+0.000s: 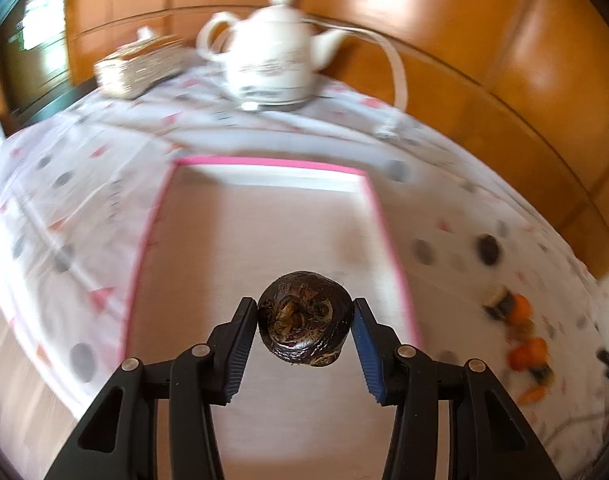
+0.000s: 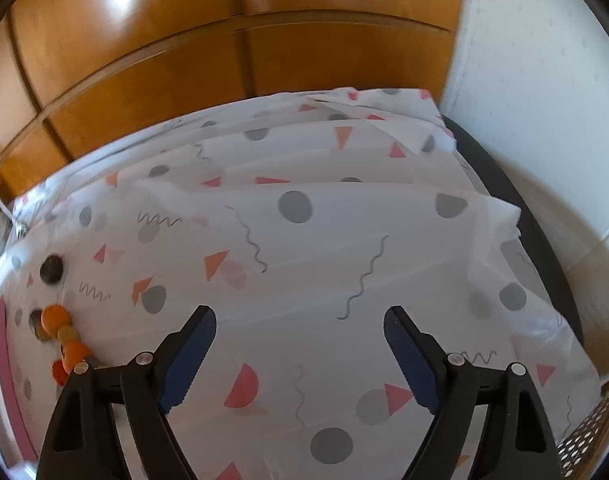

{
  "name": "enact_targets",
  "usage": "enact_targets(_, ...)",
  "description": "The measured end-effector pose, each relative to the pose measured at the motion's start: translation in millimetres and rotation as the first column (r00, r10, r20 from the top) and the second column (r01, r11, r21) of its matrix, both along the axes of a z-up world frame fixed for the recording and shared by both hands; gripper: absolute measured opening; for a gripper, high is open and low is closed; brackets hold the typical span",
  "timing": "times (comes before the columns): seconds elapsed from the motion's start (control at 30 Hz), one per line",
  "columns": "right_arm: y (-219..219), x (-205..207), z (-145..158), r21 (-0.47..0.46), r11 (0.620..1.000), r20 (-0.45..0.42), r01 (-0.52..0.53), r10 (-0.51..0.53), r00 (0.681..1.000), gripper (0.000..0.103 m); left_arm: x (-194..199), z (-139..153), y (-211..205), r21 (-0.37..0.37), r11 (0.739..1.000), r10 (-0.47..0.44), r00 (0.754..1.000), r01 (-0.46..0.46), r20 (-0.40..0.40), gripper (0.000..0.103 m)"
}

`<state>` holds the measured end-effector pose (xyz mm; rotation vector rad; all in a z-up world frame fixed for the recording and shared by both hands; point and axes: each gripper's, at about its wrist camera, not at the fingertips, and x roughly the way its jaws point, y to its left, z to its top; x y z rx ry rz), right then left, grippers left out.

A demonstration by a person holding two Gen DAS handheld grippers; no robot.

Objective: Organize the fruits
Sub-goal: 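Lift the dark brown lump into the pink tray and open the left gripper, then reach the right gripper to the orange carrot and close on it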

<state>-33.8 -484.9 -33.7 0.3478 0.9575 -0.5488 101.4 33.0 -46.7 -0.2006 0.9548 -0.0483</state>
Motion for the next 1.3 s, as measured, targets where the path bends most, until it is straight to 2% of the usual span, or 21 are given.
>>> enact_targets(0.2,8.3,6.0,-4.5,-0.018,0.999,-0.034,-0.047,0.046,0.998,0.084,-1.7,-15.6,20.7,0.053,0.996,0.075,0.997,-0.074,-0.023,0.051)
enact_targets(0.23,7.6,5.3,-5.3,-0.016,0.999,-0.037,-0.041,0.041,0.998,0.084,-3.6,-15.2,23.5,0.055,0.995,0.088,0.996,-0.087,-0.02,0.054)
enact_targets(0.27,6.7,4.4,-5.5,-0.015,0.999,-0.037,-0.035,0.035,0.999,0.084,-5.2,-14.7,25.6,0.055,0.993,0.103,0.995,-0.102,-0.017,0.063)
enact_targets(0.3,5.0,4.0,-5.3,-0.013,1.0,-0.037,-0.027,0.027,0.999,0.084,-7.9,-13.7,27.6,0.049,0.992,0.113,0.993,-0.113,-0.011,0.068)
enact_targets(0.43,-1.4,0.0,-5.5,0.016,1.0,-0.029,0.003,-0.003,1.0,0.08,-18.4,-7.2,28.5,0.03,0.994,0.109,0.994,-0.109,0.011,0.07)
enact_targets(0.57,3.6,2.8,-6.1,0.078,0.996,-0.007,-0.048,0.049,0.999,0.074,-37.2,0.0,21.4,0.014,0.998,0.061,0.998,-0.061,0.027,0.07)
enact_targets(0.67,18.0,8.0,-4.0,0.102,0.985,0.02,-0.14,0.138,0.99,0.07,-47.8,3.1,7.3,0.033,0.999,0.0,0.999,-0.002,0.041,0.07)
enact_targets(0.87,53.0,17.7,-4.5,0.061,0.954,-0.001,-0.294,0.295,0.956,0.063,-59.4,2.7,-21.5,0.038,0.994,-0.108,0.993,0.107,0.041,0.07)
enact_targets(1.03,65.7,17.7,-8.6,0.063,0.941,-0.029,-0.331,0.333,0.942,0.06,-61.9,-3.3,-27.7,0.027,0.991,-0.135,0.991,0.134,0.019,0.07)
enact_targets(1.2,78.8,19.6,-12.0,0.077,0.92,-0.043,-0.384,0.388,0.921,0.057,-63.2,-8.2,-21.0,0.006,0.993,-0.115,0.993,0.115,0.002,0.07)
enact_targets(1.3,96.6,21.5,-13.1,0.079,0.887,-0.04,-0.455,0.459,0.888,0.057,-64.3,-7.8,-18.0,-0.007,0.994,-0.113,0.994,0.113,0.003,0.07)
